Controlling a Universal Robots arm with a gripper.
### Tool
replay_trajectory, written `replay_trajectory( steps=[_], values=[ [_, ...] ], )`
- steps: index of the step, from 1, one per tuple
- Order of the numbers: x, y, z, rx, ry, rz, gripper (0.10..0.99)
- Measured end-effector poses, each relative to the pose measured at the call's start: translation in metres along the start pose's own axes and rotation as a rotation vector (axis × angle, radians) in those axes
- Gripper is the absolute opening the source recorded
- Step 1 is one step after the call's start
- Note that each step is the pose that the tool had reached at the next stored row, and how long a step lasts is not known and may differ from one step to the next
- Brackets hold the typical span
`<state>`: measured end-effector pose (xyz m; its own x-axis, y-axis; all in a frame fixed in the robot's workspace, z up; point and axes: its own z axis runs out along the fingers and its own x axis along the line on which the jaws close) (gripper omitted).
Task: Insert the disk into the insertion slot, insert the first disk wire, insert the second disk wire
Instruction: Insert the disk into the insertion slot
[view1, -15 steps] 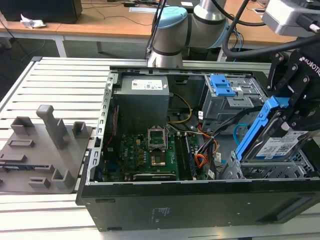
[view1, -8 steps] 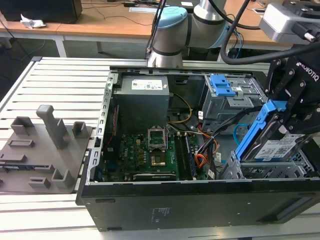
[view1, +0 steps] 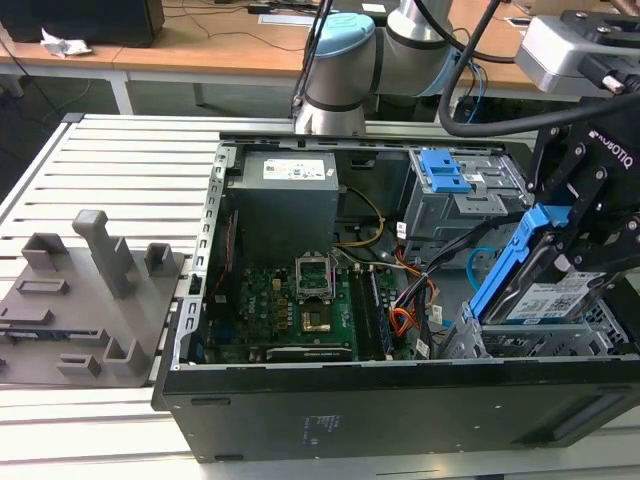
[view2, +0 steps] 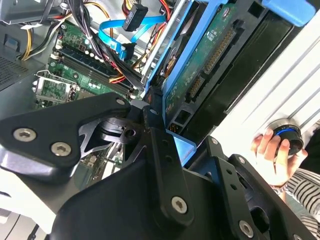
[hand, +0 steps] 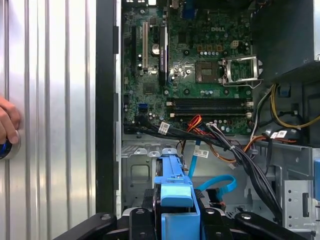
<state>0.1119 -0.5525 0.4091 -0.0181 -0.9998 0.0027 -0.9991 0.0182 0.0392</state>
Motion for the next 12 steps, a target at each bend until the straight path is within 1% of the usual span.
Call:
replay_trajectory(
  steps=[4, 12],
  values=[
    [0.0, -0.0001, 0.0022, 0.0, 0.0, 0.0, 0.369],
    [0.0, -0.0004, 0.0097, 0.0, 0.0, 0.0, 0.369]
  ],
)
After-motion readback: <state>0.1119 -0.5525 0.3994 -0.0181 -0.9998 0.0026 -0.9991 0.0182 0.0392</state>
